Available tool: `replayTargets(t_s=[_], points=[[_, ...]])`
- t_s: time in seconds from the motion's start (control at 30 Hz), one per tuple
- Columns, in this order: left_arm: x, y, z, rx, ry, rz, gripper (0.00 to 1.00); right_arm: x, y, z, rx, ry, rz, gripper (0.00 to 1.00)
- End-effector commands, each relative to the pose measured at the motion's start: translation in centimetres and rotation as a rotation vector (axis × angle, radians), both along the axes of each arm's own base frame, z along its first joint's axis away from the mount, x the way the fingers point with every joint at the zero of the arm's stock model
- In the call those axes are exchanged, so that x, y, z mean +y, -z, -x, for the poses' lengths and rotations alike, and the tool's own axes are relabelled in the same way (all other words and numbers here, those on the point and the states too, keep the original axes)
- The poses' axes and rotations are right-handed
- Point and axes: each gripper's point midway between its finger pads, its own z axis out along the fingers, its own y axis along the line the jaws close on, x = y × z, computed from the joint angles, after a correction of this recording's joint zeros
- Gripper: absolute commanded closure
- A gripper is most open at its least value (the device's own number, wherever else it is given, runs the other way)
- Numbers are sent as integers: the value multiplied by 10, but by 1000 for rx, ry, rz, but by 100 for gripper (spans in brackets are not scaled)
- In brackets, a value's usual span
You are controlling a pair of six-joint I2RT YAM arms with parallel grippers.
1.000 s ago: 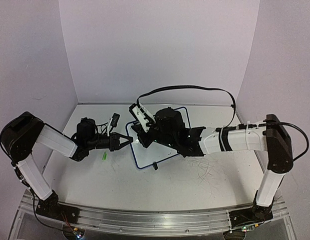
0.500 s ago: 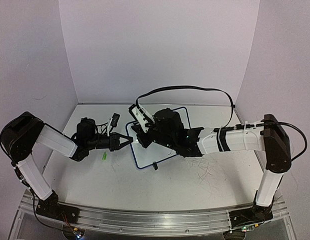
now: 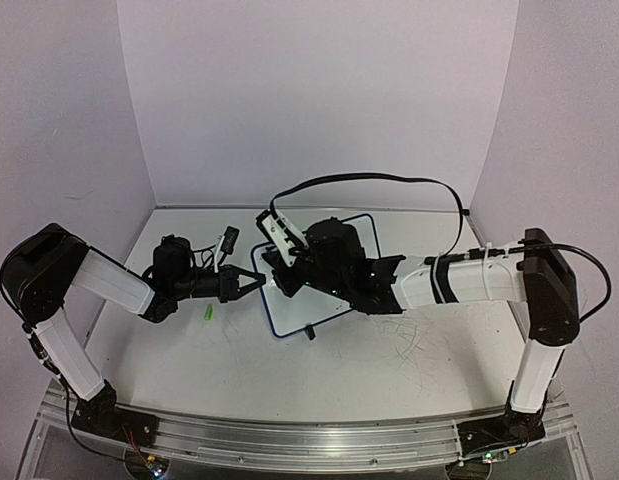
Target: Write a sentence on the whiteboard
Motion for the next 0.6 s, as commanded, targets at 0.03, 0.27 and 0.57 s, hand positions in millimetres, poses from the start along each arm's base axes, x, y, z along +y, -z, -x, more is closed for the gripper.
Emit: replayTargets(t_s=[0.03,0.27,0.57], points=[[-5,-3,3,-7,36,6,100,8,-20,-6,-30,11,-56,100],[-6,-4,2,-6,39,8,100,8,-17,-8,-31,22,-50,100],[-6,-4,2,-6,39,7,100,3,-7,-9,-21,44,-32,100]])
